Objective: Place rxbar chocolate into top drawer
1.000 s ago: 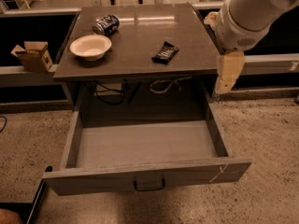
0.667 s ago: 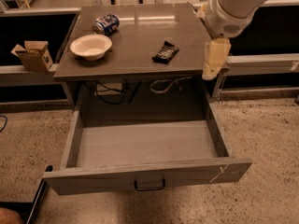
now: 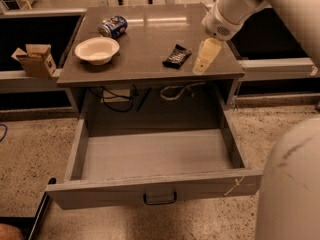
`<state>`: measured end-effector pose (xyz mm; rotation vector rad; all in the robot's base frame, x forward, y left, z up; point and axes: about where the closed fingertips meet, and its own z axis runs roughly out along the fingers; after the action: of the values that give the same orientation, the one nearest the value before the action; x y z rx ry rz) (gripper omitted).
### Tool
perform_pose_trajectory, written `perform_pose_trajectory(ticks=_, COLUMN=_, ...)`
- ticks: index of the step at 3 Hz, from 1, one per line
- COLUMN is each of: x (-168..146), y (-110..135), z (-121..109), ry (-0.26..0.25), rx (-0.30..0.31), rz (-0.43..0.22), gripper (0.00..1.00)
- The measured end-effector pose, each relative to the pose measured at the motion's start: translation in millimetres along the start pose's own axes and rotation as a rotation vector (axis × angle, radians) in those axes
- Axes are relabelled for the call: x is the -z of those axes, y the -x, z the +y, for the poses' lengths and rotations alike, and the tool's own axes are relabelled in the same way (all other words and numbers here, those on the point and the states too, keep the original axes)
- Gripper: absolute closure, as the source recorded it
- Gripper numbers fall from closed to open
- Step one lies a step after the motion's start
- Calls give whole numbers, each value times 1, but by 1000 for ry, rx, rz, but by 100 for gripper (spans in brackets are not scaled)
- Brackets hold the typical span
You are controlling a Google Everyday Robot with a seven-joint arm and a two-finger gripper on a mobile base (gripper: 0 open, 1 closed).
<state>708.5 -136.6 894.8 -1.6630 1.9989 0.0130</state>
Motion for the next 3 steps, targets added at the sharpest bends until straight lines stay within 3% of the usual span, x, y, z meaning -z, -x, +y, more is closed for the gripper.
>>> perform_pose_trajectory(ticks=2, x=-58, y=8, z=-37, ry=-15, rx=-169, rz=-173, gripper=0)
perform_pose_trajectory(ticks=3, x=-77, y=19, z=-46, ry=7, rx=-223, rz=-240, gripper=0)
